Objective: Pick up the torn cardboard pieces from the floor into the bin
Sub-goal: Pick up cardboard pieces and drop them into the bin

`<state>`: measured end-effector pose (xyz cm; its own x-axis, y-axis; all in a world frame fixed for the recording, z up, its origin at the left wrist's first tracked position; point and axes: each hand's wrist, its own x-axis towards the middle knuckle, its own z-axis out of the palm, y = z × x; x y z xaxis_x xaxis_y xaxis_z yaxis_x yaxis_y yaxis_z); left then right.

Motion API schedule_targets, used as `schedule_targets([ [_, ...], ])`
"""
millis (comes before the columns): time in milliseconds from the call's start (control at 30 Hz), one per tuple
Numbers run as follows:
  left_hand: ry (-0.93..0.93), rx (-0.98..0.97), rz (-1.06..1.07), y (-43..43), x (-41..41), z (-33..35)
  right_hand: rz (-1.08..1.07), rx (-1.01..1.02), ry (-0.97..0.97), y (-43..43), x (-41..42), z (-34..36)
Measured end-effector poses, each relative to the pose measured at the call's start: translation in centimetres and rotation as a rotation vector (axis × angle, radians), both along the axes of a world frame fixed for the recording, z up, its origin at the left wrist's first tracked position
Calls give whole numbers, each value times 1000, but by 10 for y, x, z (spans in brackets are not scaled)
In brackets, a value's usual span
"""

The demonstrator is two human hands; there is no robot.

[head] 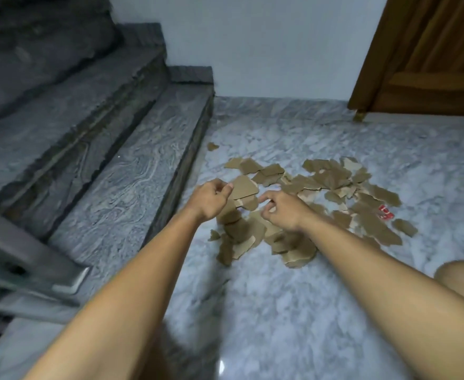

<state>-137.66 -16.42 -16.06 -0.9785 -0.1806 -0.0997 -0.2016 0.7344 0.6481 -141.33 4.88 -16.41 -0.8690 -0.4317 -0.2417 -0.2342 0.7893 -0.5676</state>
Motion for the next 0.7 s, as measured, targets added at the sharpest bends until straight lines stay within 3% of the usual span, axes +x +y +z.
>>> schedule_targets([
  [200, -33, 72, -14, 3, -45, -30, 18, 93, -38, 8, -41, -19],
  [467, -141, 82, -36, 73, -94, -86, 85, 159, -89, 75, -96, -74],
  [700, -332, 23, -60, 111, -112, -103, 99, 187, -223, 116, -114, -106],
])
